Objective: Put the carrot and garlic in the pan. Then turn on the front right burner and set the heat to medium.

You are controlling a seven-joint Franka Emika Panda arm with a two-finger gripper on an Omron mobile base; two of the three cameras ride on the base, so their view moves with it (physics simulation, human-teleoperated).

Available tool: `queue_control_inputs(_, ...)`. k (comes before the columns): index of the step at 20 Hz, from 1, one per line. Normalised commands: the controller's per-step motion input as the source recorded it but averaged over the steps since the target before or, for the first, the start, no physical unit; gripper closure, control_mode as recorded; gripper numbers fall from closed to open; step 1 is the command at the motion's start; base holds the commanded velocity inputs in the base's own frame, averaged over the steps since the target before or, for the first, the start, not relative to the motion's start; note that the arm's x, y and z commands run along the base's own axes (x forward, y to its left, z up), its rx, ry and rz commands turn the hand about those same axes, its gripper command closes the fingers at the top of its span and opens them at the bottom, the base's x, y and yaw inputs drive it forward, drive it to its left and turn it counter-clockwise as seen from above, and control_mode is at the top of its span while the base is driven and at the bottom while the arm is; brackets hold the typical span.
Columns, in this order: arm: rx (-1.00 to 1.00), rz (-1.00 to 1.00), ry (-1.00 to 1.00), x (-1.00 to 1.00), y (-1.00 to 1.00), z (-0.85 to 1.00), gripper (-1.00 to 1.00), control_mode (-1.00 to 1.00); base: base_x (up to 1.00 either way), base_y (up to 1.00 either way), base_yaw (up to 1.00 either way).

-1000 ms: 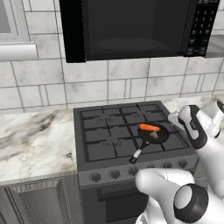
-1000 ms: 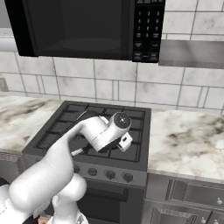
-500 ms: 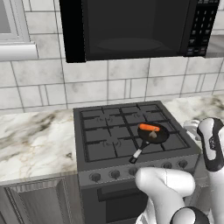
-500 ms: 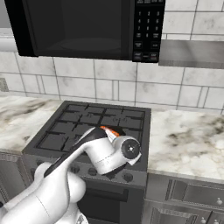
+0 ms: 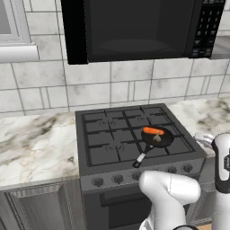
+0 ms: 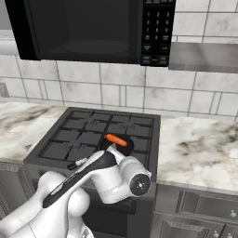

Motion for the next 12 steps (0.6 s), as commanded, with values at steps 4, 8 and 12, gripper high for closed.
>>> queue_control_inputs(4,-0.02,0.14,-0.16,-0.13,-0.29,0.00,-1.00,-1.00,0.00,0.00,0.00)
queue_control_inputs(8,0.00,0.19,-0.19,-0.23,-0.48,0.00,-1.00,-1.00,0.00,0.00,0.00)
queue_control_inputs(12,0.00,0.19,-0.20,-0.43,-0.49,0.00,-1.00,-1.00,0.00,0.00,0.00)
